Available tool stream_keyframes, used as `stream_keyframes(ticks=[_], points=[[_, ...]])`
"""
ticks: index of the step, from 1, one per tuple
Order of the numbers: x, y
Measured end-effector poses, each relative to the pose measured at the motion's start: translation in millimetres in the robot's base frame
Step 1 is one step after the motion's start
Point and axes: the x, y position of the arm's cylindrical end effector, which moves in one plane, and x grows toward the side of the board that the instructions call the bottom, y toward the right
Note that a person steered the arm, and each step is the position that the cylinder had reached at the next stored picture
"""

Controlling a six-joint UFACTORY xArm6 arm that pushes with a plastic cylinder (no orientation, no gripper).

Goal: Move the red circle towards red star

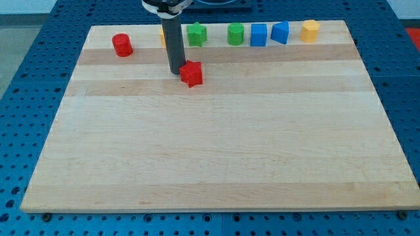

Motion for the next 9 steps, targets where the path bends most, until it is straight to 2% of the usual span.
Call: stream_keyframes(ticks=[1, 3, 9], points=[[-12.3, -4.2], [-72.7, -52.9], [-114.1, -146.5]])
